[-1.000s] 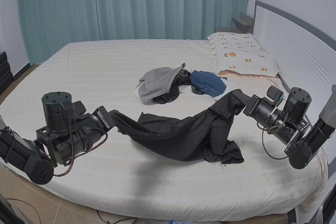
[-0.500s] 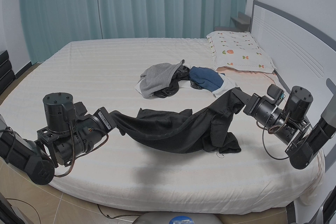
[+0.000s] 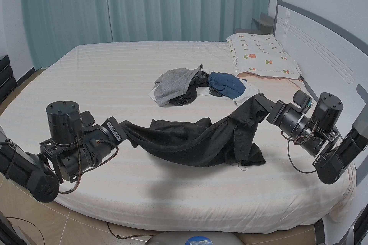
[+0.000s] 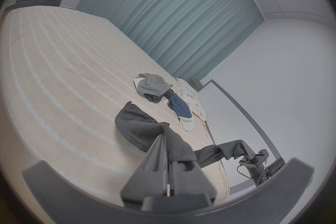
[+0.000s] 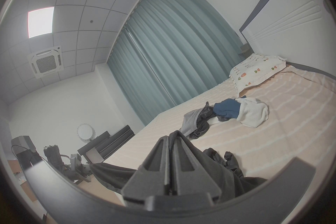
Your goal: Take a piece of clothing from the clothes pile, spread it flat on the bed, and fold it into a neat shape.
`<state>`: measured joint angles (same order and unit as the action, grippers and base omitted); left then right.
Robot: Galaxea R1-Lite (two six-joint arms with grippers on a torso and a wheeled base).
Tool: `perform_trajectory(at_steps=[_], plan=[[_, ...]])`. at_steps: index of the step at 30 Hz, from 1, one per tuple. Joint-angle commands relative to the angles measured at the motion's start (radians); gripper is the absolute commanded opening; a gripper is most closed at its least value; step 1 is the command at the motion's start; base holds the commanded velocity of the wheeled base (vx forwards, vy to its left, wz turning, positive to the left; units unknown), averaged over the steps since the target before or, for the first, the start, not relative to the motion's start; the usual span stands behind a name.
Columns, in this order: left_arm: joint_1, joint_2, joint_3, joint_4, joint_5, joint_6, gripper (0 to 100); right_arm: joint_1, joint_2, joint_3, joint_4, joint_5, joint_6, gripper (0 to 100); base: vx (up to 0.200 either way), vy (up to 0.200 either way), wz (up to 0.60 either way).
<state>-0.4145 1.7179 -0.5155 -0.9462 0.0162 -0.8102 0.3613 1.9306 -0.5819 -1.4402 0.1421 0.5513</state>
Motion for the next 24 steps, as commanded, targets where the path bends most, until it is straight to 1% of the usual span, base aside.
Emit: perform_trajectory(at_steps=[1, 7, 10, 24], plan=[[0.0, -0.009, 0.0, 0.001, 0.001, 0.002, 0, 0.001, -0.002, -0.022, 0.037, -0.019, 0.001, 0, 0.0, 0.2, 0.0], [0.0, -0.029, 0.002, 0.003, 0.001, 0.002, 0, 0.002, -0.002, -0.082, 0.112, -0.127, 0.002, 0, 0.0, 0.2, 0.0], [0.0, -0.027, 0.002, 0.003, 0.001, 0.002, 0, 0.001, -0.009, -0.087, 0.129, -0.145, 0.001, 0, 0.0, 0.2, 0.0], [0.0, -0.03, 0.0, 0.006, 0.002, 0.003, 0, 0.022, -0.047, -0.088, 0.133, -0.145, 0.01, 0, 0.0, 0.2, 0.0]])
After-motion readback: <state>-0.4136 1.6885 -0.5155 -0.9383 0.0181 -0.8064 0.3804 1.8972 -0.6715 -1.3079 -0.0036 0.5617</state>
